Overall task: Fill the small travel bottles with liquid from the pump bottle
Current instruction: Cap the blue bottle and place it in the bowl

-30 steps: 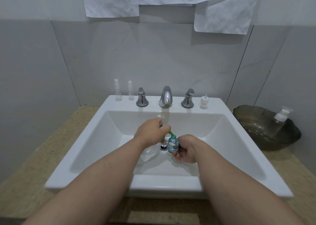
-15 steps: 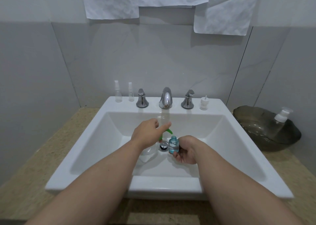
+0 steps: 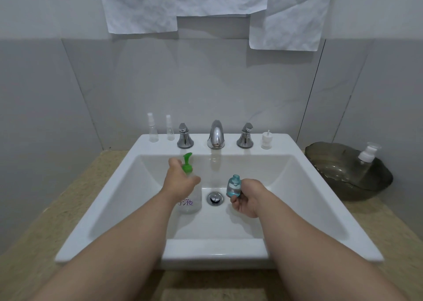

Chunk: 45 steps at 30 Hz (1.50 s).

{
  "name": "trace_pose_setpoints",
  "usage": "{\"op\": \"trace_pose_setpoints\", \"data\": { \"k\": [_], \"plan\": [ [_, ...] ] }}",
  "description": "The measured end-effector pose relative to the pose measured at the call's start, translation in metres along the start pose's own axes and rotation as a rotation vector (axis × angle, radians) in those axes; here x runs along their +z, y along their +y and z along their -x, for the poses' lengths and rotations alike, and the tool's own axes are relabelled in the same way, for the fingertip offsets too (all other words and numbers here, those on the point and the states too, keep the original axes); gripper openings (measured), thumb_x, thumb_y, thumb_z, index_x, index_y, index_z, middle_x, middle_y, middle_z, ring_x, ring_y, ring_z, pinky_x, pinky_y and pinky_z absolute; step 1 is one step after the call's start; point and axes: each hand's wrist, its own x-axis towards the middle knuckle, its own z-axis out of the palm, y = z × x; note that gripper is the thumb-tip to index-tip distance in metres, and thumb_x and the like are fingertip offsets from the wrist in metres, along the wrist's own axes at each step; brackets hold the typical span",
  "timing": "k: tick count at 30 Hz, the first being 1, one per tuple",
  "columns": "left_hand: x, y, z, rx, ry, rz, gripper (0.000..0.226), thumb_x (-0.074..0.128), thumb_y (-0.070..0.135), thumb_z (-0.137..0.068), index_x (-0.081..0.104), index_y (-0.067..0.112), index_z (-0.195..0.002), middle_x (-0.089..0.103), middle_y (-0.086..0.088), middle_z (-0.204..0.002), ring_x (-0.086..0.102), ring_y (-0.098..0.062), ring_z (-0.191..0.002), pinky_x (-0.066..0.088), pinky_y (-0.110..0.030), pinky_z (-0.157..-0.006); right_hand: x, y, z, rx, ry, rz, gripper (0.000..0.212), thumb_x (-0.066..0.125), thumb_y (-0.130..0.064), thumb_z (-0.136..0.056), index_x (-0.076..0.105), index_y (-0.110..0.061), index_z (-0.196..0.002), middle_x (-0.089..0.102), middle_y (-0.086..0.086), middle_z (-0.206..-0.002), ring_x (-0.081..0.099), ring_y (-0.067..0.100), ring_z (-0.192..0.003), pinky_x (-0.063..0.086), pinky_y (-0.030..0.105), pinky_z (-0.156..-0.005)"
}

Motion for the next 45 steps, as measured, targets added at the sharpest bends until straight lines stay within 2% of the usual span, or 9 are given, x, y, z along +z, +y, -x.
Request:
{"op": "trace_pose_setpoints", "data": {
  "k": [10, 16, 18, 21, 26, 29, 32, 40, 45],
  "plan": [
    [0.002, 0.012, 0.009, 0.041, 0.051, -0.086, 0.064, 0.088, 0.023, -0.075, 0.035, 0.014, -0.112, 0.042, -0.003, -0.113, 0.052, -0.027, -0.107, 0.045, -0.037, -0.089, -0.014, -0.014, 0.013, -0.014, 0.063, -0.144, 0.037, 0.023, -0.004, -0.093, 0.059, -0.01, -0.093, 0.058, 0.012, -0.075, 0.041, 0.015, -0.042, 0.031, 0.017, -0.042],
    [0.001, 0.051, 0.03, 0.597, 0.489, -0.248, 0.044, 0.066, 0.024, -0.068, 0.046, 0.011, -0.105, 0.046, -0.002, -0.113, 0.043, -0.024, -0.107, 0.031, -0.036, -0.098, -0.038, -0.025, 0.026, -0.042, 0.088, -0.126, 0.037, 0.026, -0.004, -0.094, 0.062, -0.008, -0.098, 0.06, 0.013, -0.081, 0.043, 0.015, -0.046, 0.033, 0.016, -0.04],
    [0.01, 0.064, 0.034, 0.727, 0.463, -0.27, 0.039, 0.067, 0.017, -0.07, 0.048, 0.01, -0.104, 0.05, -0.007, -0.111, 0.045, -0.025, -0.104, 0.032, -0.033, -0.09, -0.052, -0.025, 0.033, -0.052, 0.098, -0.119, 0.036, 0.026, -0.004, -0.094, 0.062, -0.007, -0.097, 0.06, 0.013, -0.08, 0.043, 0.016, -0.048, 0.034, 0.018, -0.042],
    [0.03, 0.093, 0.038, 0.837, 0.166, -0.275, 0.026, 0.066, 0.003, -0.082, 0.053, 0.01, -0.103, 0.053, -0.001, -0.1, 0.054, -0.026, -0.09, 0.043, -0.034, -0.079, -0.07, -0.022, 0.04, -0.056, 0.107, -0.116, 0.036, 0.026, -0.004, -0.094, 0.062, -0.008, -0.098, 0.06, 0.015, -0.08, 0.042, 0.016, -0.046, 0.034, 0.019, -0.04],
    [0.088, 0.13, 0.024, 0.736, -0.114, -0.322, 0.017, 0.061, 0.016, -0.097, 0.06, 0.014, -0.114, 0.062, 0.004, -0.104, 0.056, -0.02, -0.089, 0.051, -0.043, -0.088, -0.097, -0.012, 0.046, -0.038, 0.106, -0.143, 0.036, 0.026, -0.005, -0.094, 0.061, -0.007, -0.099, 0.063, 0.018, -0.083, 0.041, 0.014, -0.04, 0.033, 0.017, -0.039],
    [0.12, 0.137, 0.008, 0.529, -0.17, -0.288, 0.045, 0.064, 0.028, -0.101, 0.051, 0.01, -0.14, 0.057, -0.006, -0.141, 0.056, -0.026, -0.124, 0.041, -0.035, -0.105, -0.109, -0.008, 0.049, -0.022, 0.084, -0.158, 0.034, 0.025, -0.006, -0.096, 0.059, -0.007, -0.102, 0.067, 0.021, -0.086, 0.04, 0.013, -0.037, 0.029, 0.017, -0.039],
    [0.14, 0.141, -0.008, 0.395, -0.14, -0.231, 0.06, 0.066, 0.03, -0.101, 0.042, 0.002, -0.148, 0.046, -0.014, -0.152, 0.045, -0.031, -0.141, 0.037, -0.034, -0.108, -0.111, -0.011, 0.048, -0.028, 0.066, -0.202, 0.032, 0.025, -0.006, -0.096, 0.057, -0.009, -0.103, 0.069, 0.021, -0.085, 0.038, 0.012, -0.036, 0.028, 0.018, -0.039],
    [0.17, 0.152, -0.042, 0.324, -0.088, -0.309, 0.069, 0.064, 0.047, -0.099, 0.039, 0.01, -0.152, 0.05, -0.01, -0.152, 0.048, -0.031, -0.139, 0.039, -0.038, -0.107, -0.106, -0.02, 0.039, -0.059, 0.051, -0.257, 0.033, 0.026, -0.006, -0.094, 0.058, -0.008, -0.103, 0.068, 0.019, -0.081, 0.035, 0.011, -0.038, 0.024, 0.021, -0.043],
    [0.18, 0.152, -0.049, 0.27, -0.028, -0.331, 0.035, 0.056, 0.039, -0.098, 0.06, 0.015, -0.123, 0.069, -0.007, -0.118, 0.062, -0.032, -0.116, 0.04, -0.034, -0.081, -0.106, -0.02, 0.038, -0.05, 0.029, -0.265, 0.032, 0.025, -0.007, -0.095, 0.057, -0.008, -0.101, 0.066, 0.018, -0.078, 0.034, 0.01, -0.037, 0.023, 0.021, -0.043]
  ]
}}
